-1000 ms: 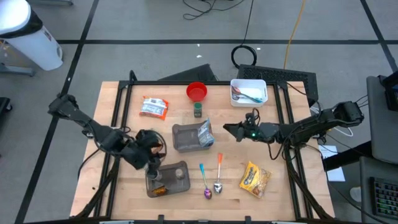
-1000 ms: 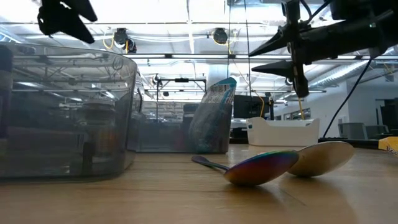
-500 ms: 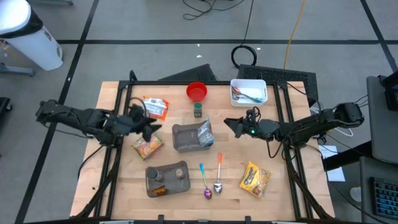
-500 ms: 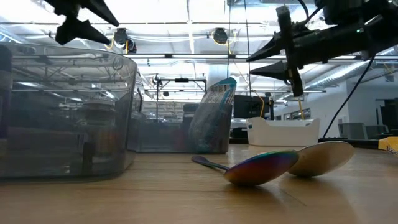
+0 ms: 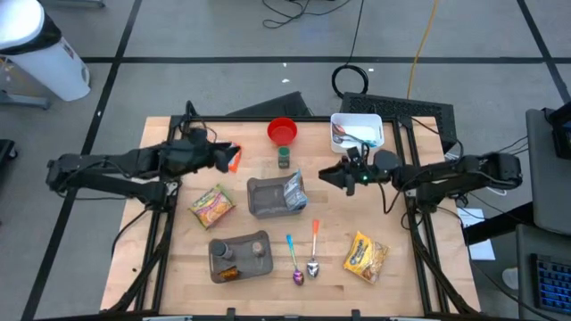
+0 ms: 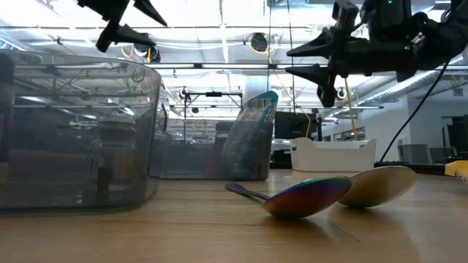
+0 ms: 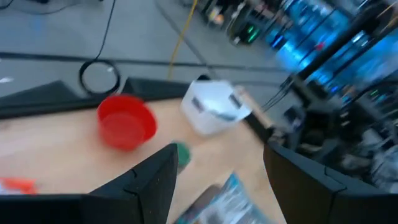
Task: Pick & Place Food Item
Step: Put the orange noodle pack into the top black bin
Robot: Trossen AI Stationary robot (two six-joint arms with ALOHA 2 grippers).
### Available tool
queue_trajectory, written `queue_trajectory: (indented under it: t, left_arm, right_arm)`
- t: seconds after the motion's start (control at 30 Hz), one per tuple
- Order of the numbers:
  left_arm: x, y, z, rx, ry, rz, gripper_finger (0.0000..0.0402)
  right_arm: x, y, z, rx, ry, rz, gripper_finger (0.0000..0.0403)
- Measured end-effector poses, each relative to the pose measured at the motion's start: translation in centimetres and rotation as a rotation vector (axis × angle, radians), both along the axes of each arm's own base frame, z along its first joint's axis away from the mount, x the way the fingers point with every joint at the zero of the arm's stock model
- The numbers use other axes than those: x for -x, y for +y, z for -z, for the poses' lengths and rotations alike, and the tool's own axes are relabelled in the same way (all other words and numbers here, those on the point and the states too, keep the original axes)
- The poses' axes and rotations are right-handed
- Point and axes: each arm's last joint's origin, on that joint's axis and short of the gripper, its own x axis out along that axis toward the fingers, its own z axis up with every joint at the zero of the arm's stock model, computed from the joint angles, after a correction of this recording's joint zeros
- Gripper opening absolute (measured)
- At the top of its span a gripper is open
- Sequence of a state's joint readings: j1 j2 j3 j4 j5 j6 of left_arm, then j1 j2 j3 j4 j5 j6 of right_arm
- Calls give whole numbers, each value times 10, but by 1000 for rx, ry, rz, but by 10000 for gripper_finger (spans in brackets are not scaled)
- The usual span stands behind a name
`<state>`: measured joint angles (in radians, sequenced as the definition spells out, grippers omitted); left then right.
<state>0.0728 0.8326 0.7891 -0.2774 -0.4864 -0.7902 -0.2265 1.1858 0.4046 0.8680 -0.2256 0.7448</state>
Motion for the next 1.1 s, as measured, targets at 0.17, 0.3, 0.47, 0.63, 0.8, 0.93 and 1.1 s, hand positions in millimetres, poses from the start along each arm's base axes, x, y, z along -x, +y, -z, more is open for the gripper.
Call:
queue_trajectory:
  t: [0.17, 0.3, 0.47, 0.63, 0.8, 0.93, 1.1]
  left_arm:
    - [-2, 6, -8, -1, -92, 10, 243]
    - [0, 9, -11, 5, -112, 34, 243]
    - [1, 15, -10, -30, -79, 54, 243]
    - [3, 27, -10, -86, -40, 74, 244]
    - [9, 44, -10, -78, -36, 148, 244]
    - [15, 57, -8, -83, -15, 172, 243]
    - [24, 71, -6, -78, 1, 171, 243]
  right_arm:
    - [4, -14, -7, 28, -68, 29, 136]
    - [8, -27, -16, 21, -142, 86, 159]
    - [7, -42, -30, 20, -190, 142, 203]
    - [4, -52, -48, 49, -231, 183, 241]
    - [1, -60, -67, 80, -277, 234, 251]
    - [-3, -64, -75, 107, -237, 268, 247]
    - [-7, -67, -76, 118, -165, 273, 243]
